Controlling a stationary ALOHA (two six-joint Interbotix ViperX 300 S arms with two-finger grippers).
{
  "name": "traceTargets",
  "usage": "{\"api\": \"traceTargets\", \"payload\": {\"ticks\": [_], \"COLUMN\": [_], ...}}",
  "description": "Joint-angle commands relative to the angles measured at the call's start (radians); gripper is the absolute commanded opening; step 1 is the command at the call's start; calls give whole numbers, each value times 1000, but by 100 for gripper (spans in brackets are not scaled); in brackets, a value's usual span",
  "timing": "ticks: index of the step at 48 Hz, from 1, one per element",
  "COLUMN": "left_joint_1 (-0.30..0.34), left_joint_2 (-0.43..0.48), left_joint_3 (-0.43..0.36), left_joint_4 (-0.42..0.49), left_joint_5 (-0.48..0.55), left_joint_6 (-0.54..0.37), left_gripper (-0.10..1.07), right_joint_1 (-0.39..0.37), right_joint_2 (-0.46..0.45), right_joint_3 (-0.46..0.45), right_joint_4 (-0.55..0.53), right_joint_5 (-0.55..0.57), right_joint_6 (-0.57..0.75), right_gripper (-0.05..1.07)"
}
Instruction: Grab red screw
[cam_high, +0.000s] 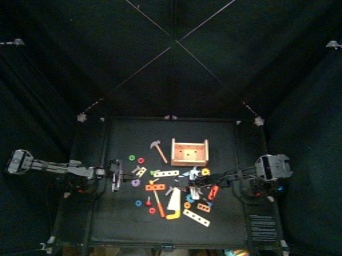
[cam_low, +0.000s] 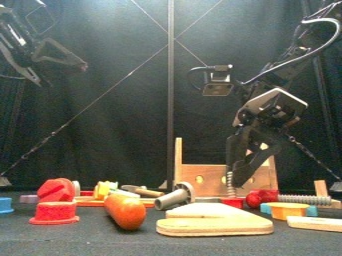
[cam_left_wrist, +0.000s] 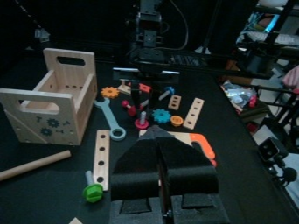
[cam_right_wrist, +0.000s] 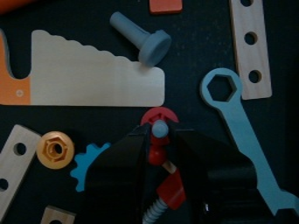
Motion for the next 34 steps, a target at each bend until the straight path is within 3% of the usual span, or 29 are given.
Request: {"api": "traceTargets", "payload": {"ticks": [1,34], "left_joint_1": [-2,-2], "left_joint_2": [0,-25], "left_joint_3": [-15,-12], "left_joint_4": [2,0], "left_joint_5": [-9,-11], "left_joint_6": [0,0], "left_gripper": [-1,-1], "right_joint_1": [-2,-6], "right_joint_2": [-11,-11], "right_joint_3": [-21,-28], "right_joint_4": [-6,-9], "right_joint_5": [-5,-3], "right_joint_6": [-2,-2], "right_gripper": [63,61]}}
